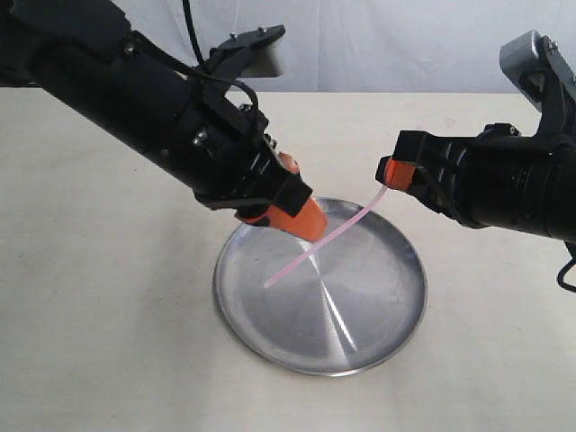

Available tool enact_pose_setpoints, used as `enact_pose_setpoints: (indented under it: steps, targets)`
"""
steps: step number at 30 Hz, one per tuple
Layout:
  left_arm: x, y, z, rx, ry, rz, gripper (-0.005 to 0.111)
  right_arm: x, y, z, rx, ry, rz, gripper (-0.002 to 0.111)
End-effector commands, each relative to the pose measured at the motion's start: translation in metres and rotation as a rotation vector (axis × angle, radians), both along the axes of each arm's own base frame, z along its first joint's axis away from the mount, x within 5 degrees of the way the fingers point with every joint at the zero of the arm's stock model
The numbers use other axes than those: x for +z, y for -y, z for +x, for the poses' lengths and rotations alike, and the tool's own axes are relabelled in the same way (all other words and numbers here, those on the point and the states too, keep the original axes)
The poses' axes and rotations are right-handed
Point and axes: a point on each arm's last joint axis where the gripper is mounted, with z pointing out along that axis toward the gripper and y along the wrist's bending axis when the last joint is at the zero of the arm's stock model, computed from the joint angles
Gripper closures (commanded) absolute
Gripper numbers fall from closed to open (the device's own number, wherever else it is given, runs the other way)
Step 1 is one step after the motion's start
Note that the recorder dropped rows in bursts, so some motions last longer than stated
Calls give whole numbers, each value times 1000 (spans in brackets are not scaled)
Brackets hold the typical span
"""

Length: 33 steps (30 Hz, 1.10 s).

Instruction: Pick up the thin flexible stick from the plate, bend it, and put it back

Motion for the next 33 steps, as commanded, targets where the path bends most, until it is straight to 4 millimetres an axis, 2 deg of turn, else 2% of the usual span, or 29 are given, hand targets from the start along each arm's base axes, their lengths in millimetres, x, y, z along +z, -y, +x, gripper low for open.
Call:
enact_pose_setpoints:
  steps: [1, 8, 13, 16, 20, 21, 26, 33]
  targets:
    - [-5, 4, -4, -31, -85, -14, 53, -1, -1, -1, 15, 1, 0, 109]
    - [-15, 7, -3, -41, -134, 7, 52, 1, -2, -1, 17, -5, 27, 109]
    - [-28, 21, -11, -89, -167, 33, 52, 2, -3, -1, 18, 1, 42, 109]
    - [-33, 28, -14, -82, -173, 46, 64, 2, -3, -1, 21, 3, 41, 109]
    - [-35, 29, -9, -15, -148, 65, 104, 3, -3, -2, 28, 4, 45, 109]
    - [-36, 29, -8, -9, -139, 68, 106, 3, -3, -2, 29, 8, 46, 109]
    - [-33, 29, -3, 34, -88, 47, 107, 3, -3, -3, 35, 12, 35, 109]
    - [-13, 27, 3, 118, 31, -33, 107, 1, -3, -3, 49, 20, 0, 109]
